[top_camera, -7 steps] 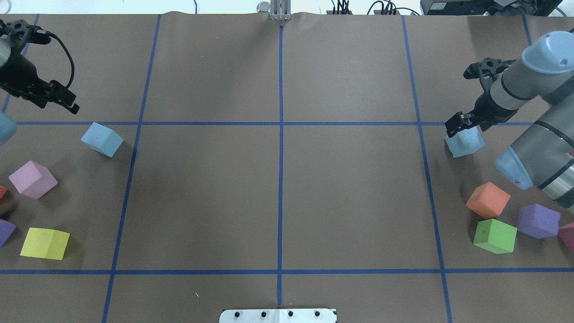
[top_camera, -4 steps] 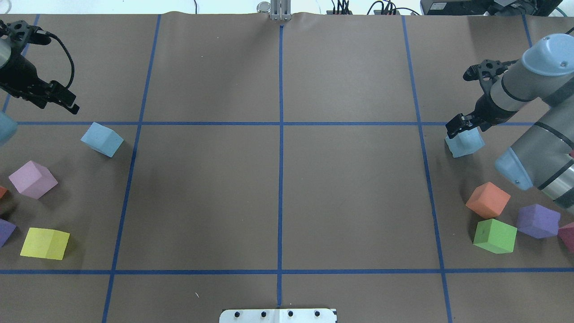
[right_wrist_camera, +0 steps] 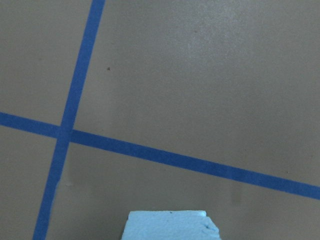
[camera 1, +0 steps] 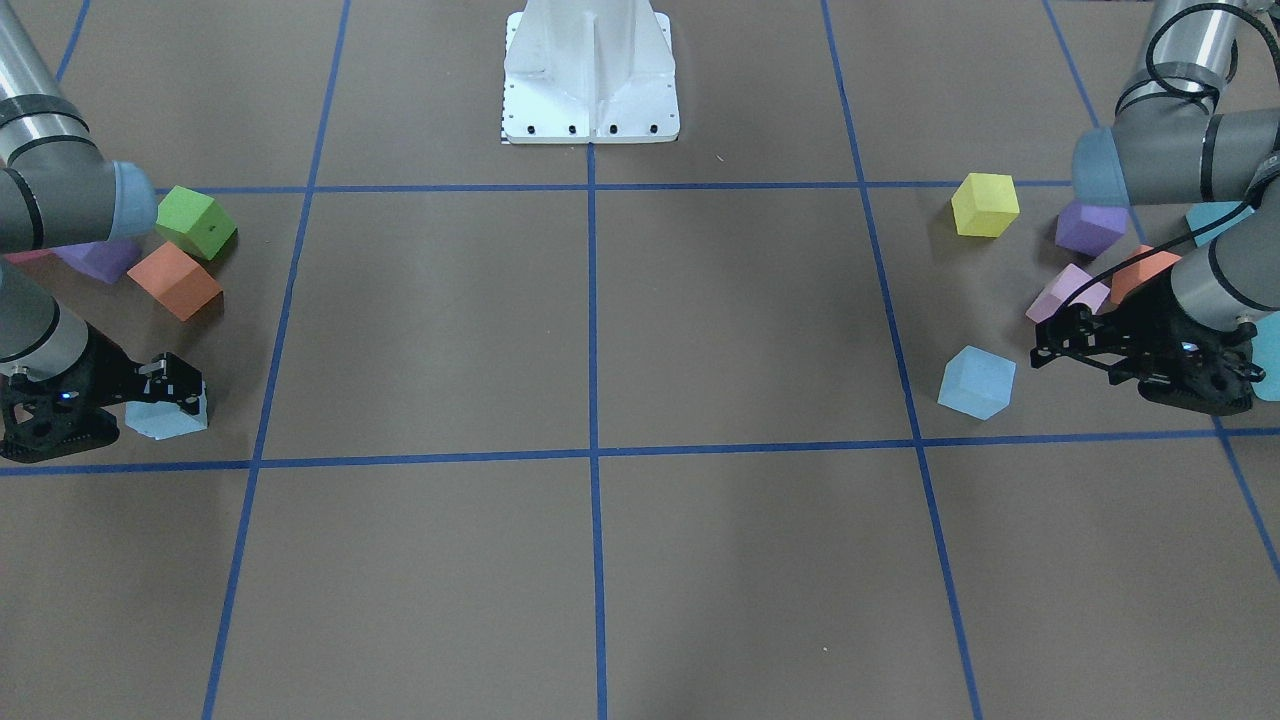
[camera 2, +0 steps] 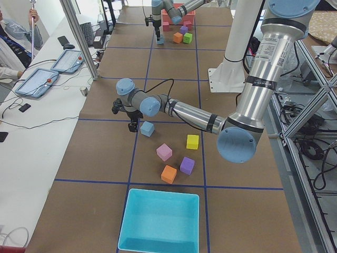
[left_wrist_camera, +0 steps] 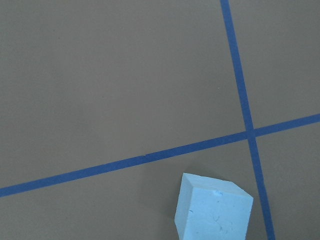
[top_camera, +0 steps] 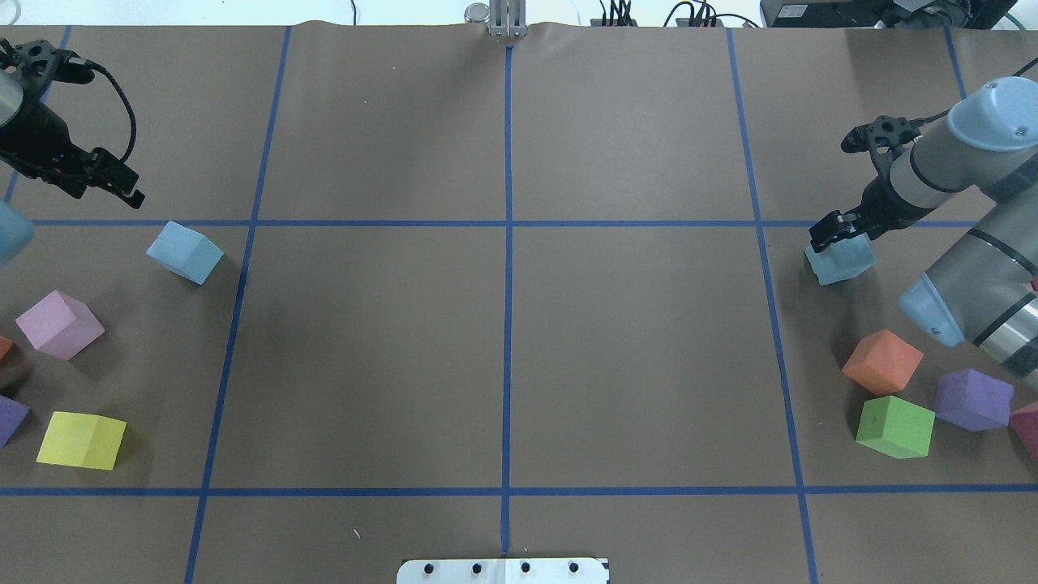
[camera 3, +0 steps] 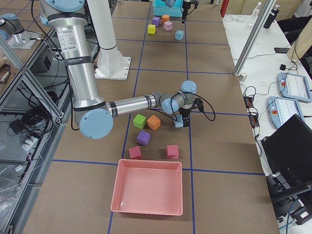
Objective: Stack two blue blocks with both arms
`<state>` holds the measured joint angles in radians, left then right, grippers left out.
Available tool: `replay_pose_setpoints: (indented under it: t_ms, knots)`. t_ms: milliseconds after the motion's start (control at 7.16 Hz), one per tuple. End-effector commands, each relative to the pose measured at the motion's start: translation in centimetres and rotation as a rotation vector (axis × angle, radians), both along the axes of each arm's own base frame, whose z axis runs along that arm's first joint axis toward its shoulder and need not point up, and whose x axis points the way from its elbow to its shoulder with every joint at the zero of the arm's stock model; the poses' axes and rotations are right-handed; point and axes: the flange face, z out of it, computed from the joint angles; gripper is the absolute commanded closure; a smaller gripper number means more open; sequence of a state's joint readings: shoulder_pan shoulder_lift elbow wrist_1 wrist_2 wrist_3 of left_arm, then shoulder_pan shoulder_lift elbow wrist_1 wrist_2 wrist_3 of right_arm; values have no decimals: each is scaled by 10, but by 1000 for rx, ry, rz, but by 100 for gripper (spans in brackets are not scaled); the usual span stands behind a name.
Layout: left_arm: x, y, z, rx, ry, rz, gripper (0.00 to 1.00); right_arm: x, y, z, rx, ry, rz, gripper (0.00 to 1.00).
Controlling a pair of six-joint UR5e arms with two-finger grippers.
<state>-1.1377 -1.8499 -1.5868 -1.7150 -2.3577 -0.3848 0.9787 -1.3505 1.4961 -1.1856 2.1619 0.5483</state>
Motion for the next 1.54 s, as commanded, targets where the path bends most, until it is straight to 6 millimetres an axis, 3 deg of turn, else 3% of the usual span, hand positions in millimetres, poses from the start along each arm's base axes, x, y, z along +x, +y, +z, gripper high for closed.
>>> replay_pose_setpoints:
  t_ms: [0, 279, 419, 559, 699, 1118, 1257, 1397]
  knots:
    - [1, 0, 0, -1, 0, 1, 3, -4, 3, -2, -13, -7, 12, 9]
    - [1, -1, 1, -1, -1, 2, 3, -14, 8, -4, -15, -11, 1, 9]
    - [1, -1, 1, -2, -1, 2, 3, -15, 8, -8, -10, -15, -2, 21]
    - [1, -1, 1, -2, -1, 2, 3, -15, 7, -6, -9, -12, -5, 23]
    - [1, -1, 1, -2, -1, 2, 3, -16, 8, -5, -8, -10, -6, 34]
    - [3, -1, 0, -1, -1, 5, 3, -16, 7, -12, 9, -17, -11, 38]
    - [8, 0, 0, 1, -1, 12, 3, -18, 6, -16, 14, -21, -12, 38]
    - [17, 1, 0, 42, -25, 11, 5, -20, 4, -45, 35, -49, -16, 38]
